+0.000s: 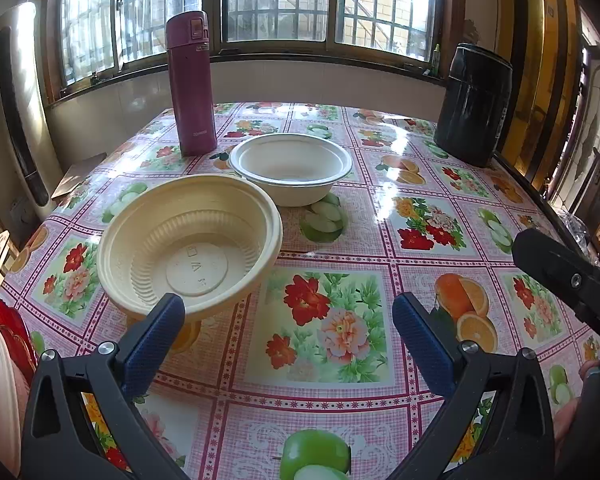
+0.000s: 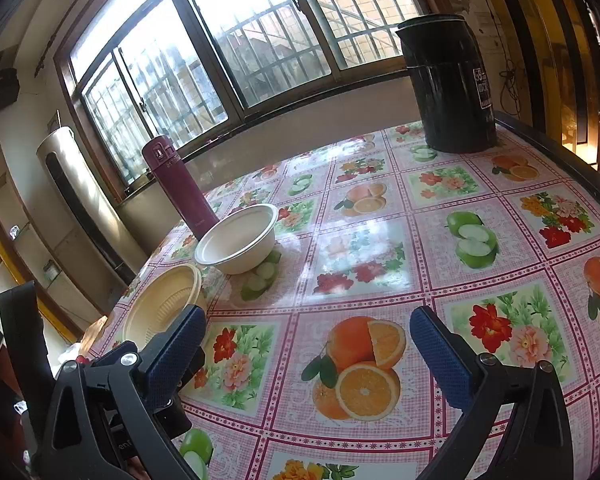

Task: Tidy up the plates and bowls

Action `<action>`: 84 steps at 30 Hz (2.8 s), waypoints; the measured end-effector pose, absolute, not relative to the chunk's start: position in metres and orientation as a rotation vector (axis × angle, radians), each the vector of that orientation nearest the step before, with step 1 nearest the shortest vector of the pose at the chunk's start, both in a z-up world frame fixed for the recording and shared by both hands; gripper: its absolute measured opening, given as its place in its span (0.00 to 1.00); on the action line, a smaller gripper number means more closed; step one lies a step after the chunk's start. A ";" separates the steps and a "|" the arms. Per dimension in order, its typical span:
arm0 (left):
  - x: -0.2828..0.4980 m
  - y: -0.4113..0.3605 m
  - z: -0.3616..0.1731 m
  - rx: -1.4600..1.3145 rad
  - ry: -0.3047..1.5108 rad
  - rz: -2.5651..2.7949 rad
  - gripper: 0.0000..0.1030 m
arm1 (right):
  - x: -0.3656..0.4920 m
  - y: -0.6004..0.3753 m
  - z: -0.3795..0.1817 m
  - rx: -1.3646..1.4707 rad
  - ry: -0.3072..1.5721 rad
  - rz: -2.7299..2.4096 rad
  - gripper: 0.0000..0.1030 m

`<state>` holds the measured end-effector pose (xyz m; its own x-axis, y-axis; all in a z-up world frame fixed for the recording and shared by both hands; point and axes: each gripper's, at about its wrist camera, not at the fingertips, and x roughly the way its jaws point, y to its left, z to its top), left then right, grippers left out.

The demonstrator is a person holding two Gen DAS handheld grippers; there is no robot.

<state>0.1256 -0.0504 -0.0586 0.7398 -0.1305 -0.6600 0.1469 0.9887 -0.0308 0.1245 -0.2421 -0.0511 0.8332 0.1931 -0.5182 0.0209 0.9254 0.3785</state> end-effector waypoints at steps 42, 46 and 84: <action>0.127 -0.052 -0.064 0.025 0.755 -0.165 1.00 | 0.129 -0.241 -0.057 0.389 0.604 0.103 1.00; 0.127 -0.052 -0.064 0.026 0.756 -0.167 1.00 | 0.129 -0.241 -0.057 0.390 0.604 0.105 1.00; 0.100 0.063 0.037 0.301 0.589 0.145 1.00 | 0.144 -0.221 -0.047 0.399 0.588 0.157 1.00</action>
<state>0.0997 0.0626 0.0372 0.8230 0.2192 -0.5241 -0.0486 0.9463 0.3195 0.1438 -0.2208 -0.0470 0.8228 0.2554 -0.5077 -0.0307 0.9120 0.4091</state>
